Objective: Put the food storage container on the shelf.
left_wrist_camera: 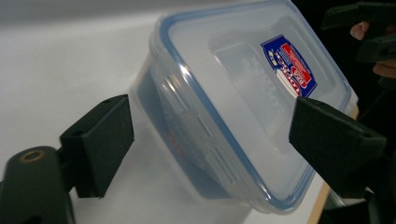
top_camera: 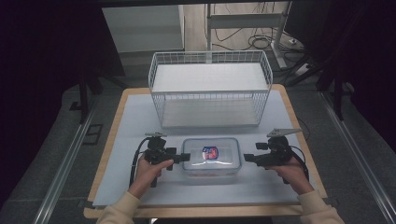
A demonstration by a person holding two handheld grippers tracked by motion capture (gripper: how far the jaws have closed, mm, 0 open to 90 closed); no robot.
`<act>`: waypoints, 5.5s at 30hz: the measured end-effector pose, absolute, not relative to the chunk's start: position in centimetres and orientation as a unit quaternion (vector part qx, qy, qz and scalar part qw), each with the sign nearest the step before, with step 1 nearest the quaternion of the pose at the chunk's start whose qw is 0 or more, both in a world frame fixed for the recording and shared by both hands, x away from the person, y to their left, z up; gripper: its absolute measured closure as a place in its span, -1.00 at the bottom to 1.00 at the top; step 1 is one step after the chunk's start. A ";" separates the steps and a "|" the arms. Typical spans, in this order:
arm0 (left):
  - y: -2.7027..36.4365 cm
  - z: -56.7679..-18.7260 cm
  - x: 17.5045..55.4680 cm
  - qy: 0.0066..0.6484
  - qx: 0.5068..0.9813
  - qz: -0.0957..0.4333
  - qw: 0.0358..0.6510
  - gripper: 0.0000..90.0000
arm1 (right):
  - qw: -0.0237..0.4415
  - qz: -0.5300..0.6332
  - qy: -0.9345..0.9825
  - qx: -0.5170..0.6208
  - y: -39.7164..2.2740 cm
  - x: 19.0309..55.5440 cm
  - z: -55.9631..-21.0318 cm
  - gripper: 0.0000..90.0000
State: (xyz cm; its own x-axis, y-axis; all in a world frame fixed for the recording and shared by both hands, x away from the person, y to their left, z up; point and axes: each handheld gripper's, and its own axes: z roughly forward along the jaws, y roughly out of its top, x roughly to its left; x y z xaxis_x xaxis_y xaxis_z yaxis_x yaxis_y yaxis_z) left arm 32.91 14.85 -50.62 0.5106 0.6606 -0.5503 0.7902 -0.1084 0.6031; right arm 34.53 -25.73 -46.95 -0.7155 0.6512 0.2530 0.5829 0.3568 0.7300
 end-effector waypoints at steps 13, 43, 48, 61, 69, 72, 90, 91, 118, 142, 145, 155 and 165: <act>14.4 -52.0 33.5 0.487 0.731 -0.128 0.460 -0.63 | 0.047 0.417 0.827 0.375 -25.6 34.5 -47.1 -0.60; 15.1 -52.2 33.6 0.487 0.715 -0.157 0.477 -0.31 | -0.064 0.411 0.816 0.402 -22.3 36.9 -48.5 -0.53; 15.1 -52.2 33.6 0.487 0.714 -0.157 0.478 -0.31 | -0.089 0.412 0.808 0.412 -22.0 37.4 -49.2 -0.53; 14.9 -52.2 33.4 0.490 0.713 -0.150 0.479 -0.32 | -0.155 0.412 0.776 0.452 -22.3 37.9 -49.7 -0.31; 14.9 -52.1 33.1 0.489 0.715 -0.143 0.478 -0.32 | -0.162 0.416 0.768 0.460 -22.7 37.8 -49.5 -0.15; 14.8 -51.9 32.9 0.488 0.717 -0.136 0.479 -0.31 | -0.166 0.419 0.765 0.461 -22.9 37.7 -49.5 -0.09; 15.1 -51.2 30.3 0.476 0.714 -0.094 0.505 -0.09 | -0.135 0.443 0.768 0.441 -23.5 35.7 -48.6 0.12; 15.1 -51.0 30.2 0.474 0.715 -0.094 0.506 -0.06 | -0.133 0.448 0.766 0.441 -23.6 35.5 -48.6 0.13; 15.0 -50.6 28.6 0.482 0.700 -0.080 0.522 0.07 | -0.120 0.467 0.754 0.446 -23.9 33.7 -48.3 0.19; 14.7 -48.9 28.5 0.474 0.700 -0.060 0.531 0.09 | -0.113 0.487 0.744 0.443 -24.3 33.5 -47.1 0.21; 14.8 -48.6 28.7 0.472 0.700 -0.059 0.533 0.09 | -0.115 0.491 0.743 0.440 -24.4 33.5 -46.9 0.22; 14.9 -47.2 29.4 0.466 0.698 -0.046 0.542 0.10 | -0.101 0.503 0.743 0.431 -24.3 34.1 -45.7 0.22; 15.1 -45.3 29.8 0.454 0.701 -0.031 0.550 0.10 | -0.082 0.514 0.746 0.415 -24.2 34.5 -43.6 0.22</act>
